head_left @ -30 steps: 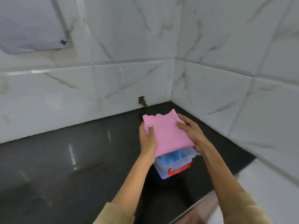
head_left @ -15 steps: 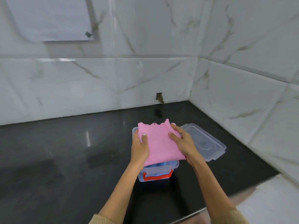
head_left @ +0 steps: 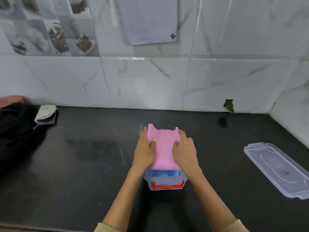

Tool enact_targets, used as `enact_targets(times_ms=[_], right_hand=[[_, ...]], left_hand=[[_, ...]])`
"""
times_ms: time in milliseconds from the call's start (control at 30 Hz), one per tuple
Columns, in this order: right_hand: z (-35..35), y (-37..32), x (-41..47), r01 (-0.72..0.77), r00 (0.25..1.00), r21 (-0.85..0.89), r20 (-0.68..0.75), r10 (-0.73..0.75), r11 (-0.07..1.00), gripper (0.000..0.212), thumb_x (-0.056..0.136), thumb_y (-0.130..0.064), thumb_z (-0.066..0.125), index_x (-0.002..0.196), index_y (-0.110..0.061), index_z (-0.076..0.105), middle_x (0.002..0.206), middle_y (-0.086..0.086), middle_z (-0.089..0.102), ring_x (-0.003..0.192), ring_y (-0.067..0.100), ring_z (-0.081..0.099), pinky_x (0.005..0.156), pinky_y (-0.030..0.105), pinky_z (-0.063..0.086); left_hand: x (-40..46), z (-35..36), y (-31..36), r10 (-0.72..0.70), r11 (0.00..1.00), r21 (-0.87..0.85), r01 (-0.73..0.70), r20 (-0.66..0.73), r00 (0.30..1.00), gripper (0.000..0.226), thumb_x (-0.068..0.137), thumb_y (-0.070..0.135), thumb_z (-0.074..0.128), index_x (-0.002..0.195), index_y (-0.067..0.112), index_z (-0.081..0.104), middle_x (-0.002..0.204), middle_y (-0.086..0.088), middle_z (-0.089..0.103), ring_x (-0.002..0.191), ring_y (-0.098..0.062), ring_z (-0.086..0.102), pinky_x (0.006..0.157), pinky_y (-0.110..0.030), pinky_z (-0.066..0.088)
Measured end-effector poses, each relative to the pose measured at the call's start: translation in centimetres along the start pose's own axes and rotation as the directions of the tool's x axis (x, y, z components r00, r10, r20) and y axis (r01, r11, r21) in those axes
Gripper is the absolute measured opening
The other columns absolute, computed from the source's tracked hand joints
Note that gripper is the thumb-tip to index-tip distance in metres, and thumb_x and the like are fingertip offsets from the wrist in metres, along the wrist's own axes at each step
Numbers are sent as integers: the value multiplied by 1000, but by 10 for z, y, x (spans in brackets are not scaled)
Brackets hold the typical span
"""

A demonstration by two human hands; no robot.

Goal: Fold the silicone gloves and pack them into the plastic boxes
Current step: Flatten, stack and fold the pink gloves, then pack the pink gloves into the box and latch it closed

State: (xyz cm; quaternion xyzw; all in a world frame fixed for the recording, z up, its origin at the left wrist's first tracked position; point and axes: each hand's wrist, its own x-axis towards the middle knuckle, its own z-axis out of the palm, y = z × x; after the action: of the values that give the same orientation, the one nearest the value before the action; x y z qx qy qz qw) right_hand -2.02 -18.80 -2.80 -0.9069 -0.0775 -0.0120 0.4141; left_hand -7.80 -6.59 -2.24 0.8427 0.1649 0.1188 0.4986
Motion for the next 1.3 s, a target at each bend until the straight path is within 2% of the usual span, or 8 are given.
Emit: enact_targets(times_ms=[200, 300, 400, 500, 633, 900, 1100, 1300], right_hand=[[12, 2, -4, 164, 986, -319, 69, -150, 933, 47, 98, -18, 37, 142, -23, 23, 127, 10, 39, 80, 23, 55, 64, 33, 45], [24, 7, -7, 302, 953, -467, 114, -282, 831, 57, 98, -28, 43, 147, -22, 15, 143, 9, 34, 119, 23, 49, 88, 30, 52], [24, 5, -10, 397, 907, -617, 153, -392, 679, 64, 97, -33, 45, 150, -20, 11, 157, 12, 20, 143, 33, 23, 114, 39, 32], [18, 0, -7, 468, 840, -730, 190, -509, 499, 63, 93, -39, 49, 148, -14, 28, 153, 9, 35, 143, 28, 28, 117, 42, 20], [23, 16, 6, 582, 813, -670, 462, -355, 460, 62, 102, -31, 24, 149, -9, -10, 160, 9, -9, 148, 23, -9, 117, 37, -12], [40, 17, 9, 535, 844, -794, 519, -136, 290, 74, 101, -38, 27, 145, -8, -24, 156, 8, -26, 144, 24, -23, 118, 40, -15], [39, 8, 13, 533, 842, -770, 525, -126, 351, 69, 101, -34, 27, 148, -6, -14, 160, 8, -15, 147, 23, -15, 119, 39, -11], [20, 4, 11, 566, 823, -533, 323, -467, 629, 58, 101, -25, 31, 151, -10, 6, 161, 9, 7, 149, 22, 1, 119, 36, -6]], left_hand=[[-13, 28, 6, 47, 952, 304, -10, -113, 992, 63, 98, 33, 38, 151, 30, 3, 145, -7, 25, 113, -23, 49, 86, -33, 43], [-18, 39, 8, 97, 794, 602, 87, -267, 959, 65, 98, 36, 36, 152, 19, 4, 153, -13, 21, 122, -28, 43, 94, -35, 40], [-18, 42, 6, 177, 592, 804, 59, -201, 963, 70, 100, 34, 28, 150, 11, -14, 160, -16, -10, 148, -33, -1, 115, -47, 17], [-12, 42, 3, 224, 372, 928, -11, -79, 971, 73, 101, 35, 24, 144, 8, -29, 154, -15, -31, 132, -31, -38, 108, -52, -18], [2, 44, -7, -14, 278, 956, -97, 105, 994, 70, 100, 45, 14, 145, 9, -26, 155, -10, -29, 143, -28, -27, 109, -49, -22], [12, 58, -18, -169, 87, 986, -143, 156, 973, 77, 100, 45, 22, 144, 3, -25, 156, -18, -23, 145, -35, -18, 118, -43, -13], [18, 49, -11, -144, 116, 973, -197, 213, 966, 73, 101, 40, 21, 146, 0, -19, 158, -22, -14, 146, -36, -13, 119, -44, -10], [16, 26, -7, 196, 485, 856, -181, 96, 976, 63, 99, 38, 27, 152, 13, 4, 161, -10, 2, 149, -29, -6, 117, -52, -4]])
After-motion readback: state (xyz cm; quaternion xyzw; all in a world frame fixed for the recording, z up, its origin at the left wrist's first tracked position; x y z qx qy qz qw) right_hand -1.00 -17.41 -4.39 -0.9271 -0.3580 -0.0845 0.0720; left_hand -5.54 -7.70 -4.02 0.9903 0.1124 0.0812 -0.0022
